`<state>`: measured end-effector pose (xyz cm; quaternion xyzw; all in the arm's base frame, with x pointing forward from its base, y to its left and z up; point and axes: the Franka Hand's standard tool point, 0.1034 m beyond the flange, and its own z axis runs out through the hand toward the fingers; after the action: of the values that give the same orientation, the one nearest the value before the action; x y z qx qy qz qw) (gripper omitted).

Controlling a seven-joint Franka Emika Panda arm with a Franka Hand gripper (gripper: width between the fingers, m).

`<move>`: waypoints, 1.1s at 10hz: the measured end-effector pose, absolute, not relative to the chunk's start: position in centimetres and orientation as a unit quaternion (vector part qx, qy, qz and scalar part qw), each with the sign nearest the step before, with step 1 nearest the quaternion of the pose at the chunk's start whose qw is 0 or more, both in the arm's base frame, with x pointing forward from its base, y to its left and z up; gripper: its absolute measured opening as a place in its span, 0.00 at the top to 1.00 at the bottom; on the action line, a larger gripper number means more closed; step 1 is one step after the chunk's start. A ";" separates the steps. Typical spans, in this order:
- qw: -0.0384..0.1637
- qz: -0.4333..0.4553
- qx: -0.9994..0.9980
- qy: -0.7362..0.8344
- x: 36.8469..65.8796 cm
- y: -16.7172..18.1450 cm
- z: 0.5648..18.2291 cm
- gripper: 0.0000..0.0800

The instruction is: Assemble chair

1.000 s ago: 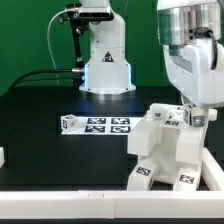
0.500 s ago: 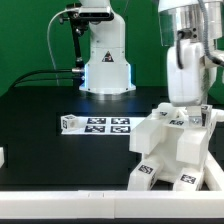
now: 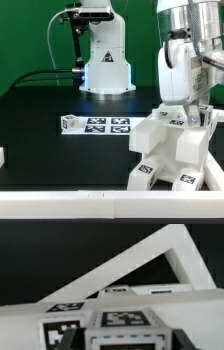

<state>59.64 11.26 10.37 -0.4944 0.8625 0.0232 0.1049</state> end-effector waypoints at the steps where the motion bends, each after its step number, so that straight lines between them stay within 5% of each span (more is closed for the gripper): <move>1: 0.105 0.023 -0.501 0.859 59.6 11.3 10.4 0.67; 2: 0.104 0.023 -0.502 0.858 59.6 11.3 10.3 0.67; 4: 0.104 0.022 -0.505 0.856 59.6 11.3 10.2 0.30; 5: 0.103 0.022 -0.509 0.854 59.5 11.3 10.1 0.22; 8: 0.106 0.021 -0.523 0.845 59.6 11.2 10.6 0.19; 11: 0.128 0.011 -0.559 0.819 59.7 9.0 13.5 0.19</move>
Offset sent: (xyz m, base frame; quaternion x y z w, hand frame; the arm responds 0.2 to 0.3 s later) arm 0.0000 0.0000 0.0000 0.0000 0.0000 0.0000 1.0000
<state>59.73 9.01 13.54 -0.5589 0.8192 0.0109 0.1282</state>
